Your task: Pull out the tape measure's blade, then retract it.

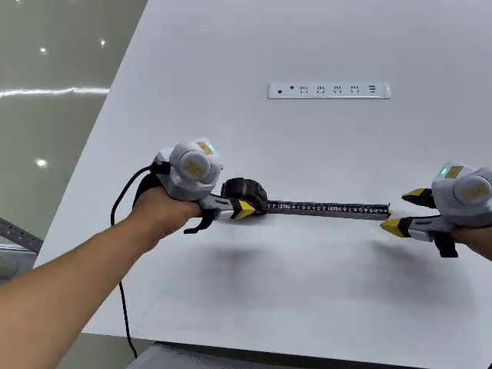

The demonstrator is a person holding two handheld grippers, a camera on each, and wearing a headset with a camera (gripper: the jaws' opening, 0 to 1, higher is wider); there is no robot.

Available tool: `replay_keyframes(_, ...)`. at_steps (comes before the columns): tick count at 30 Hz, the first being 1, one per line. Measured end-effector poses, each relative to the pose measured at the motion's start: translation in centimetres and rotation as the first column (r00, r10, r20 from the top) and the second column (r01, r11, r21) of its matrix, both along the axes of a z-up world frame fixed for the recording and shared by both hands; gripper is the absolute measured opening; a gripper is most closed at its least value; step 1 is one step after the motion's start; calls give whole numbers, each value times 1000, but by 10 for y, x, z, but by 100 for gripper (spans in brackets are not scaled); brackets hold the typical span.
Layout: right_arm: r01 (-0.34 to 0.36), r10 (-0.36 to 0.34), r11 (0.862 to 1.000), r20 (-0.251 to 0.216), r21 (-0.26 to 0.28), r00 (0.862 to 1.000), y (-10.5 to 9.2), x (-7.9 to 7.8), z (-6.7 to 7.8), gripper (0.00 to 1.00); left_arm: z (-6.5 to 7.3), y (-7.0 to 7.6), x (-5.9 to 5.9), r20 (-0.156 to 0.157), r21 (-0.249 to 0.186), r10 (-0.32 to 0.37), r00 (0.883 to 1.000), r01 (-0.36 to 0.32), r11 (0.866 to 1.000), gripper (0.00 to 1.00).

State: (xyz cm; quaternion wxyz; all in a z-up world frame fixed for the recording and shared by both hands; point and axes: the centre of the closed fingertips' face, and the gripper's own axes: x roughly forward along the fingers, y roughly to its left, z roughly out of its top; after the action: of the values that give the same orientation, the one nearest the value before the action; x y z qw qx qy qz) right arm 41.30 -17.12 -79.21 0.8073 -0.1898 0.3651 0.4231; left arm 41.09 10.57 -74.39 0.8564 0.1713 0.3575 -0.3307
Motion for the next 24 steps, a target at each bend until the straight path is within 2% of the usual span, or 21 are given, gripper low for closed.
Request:
replay_keyframes(2,31,-31,999,6,12,1000,-2,-1,6,47,2,1,-5,-11,-15,34,999,-34,999,65)
replay_keyframes(4,47,-47,998,9,29,999,-2,-4,11,48,6,1,-10,-7,-33,51,999,-51,998,66)
replay_keyframes(6,59,-59,998,13,29,998,-2,-8,16,50,5,2,-15,-26,-33,71,997,-72,997,68)
replay_keyframes(8,68,-68,997,16,32,998,-3,-11,19,52,6,3,-19,-20,-31,80,997,-81,996,70)
replay_keyframes(11,84,-85,995,13,45,996,-3,-19,25,54,8,6,-25,-31,-37,116,993,-117,992,71)
replay_keyframes(13,98,-99,994,8,51,995,-3,-24,27,56,10,9,-29,-33,-36,146,989,-147,988,73)
replay_keyframes(15,115,-115,992,2,58,993,-3,-29,30,59,10,11,-35,-48,-54,174,984,-176,983,74)
replay_keyframes(22,154,-153,985,-13,84,988,-2,-48,43,67,18,20,-52,-42,-79,246,968,-249,965,78)
replay_keyframes(24,168,-167,982,-20,90,986,-2,-53,45,70,20,24,-57,-49,-82,275,960,-279,957,80)
